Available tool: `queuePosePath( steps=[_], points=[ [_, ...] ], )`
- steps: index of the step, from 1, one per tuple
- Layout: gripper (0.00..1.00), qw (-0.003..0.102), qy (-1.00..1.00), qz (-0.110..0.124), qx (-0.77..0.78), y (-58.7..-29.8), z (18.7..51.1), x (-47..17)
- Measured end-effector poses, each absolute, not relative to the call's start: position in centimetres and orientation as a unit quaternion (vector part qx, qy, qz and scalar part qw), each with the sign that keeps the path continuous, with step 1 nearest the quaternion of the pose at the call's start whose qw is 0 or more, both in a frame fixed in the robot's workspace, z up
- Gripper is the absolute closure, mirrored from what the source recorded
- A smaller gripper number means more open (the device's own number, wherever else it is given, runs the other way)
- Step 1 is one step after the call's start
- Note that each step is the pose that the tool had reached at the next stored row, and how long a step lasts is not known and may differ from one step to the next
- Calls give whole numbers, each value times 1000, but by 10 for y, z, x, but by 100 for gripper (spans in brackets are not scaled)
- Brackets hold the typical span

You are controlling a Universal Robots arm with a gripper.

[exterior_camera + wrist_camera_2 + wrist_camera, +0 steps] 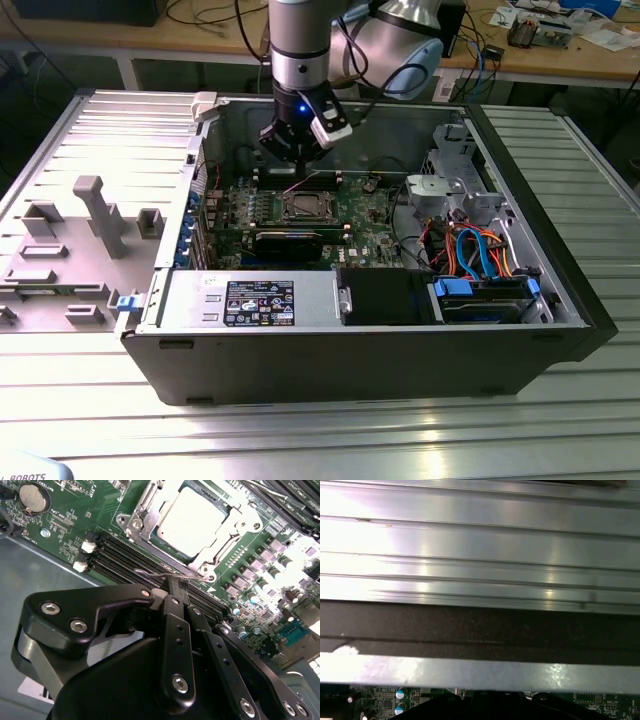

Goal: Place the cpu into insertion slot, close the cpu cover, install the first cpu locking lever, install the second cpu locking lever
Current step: 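Install the first cpu locking lever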

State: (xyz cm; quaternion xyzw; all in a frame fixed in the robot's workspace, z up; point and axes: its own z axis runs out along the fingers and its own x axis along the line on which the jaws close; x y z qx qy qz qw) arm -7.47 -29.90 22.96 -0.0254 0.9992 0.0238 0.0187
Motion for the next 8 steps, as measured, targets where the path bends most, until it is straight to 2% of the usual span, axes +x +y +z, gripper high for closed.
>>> queuePosePath(
  steps=[8],
  points=[
    [89,19,999,23,-25,-298,229,-66]
  ],
)
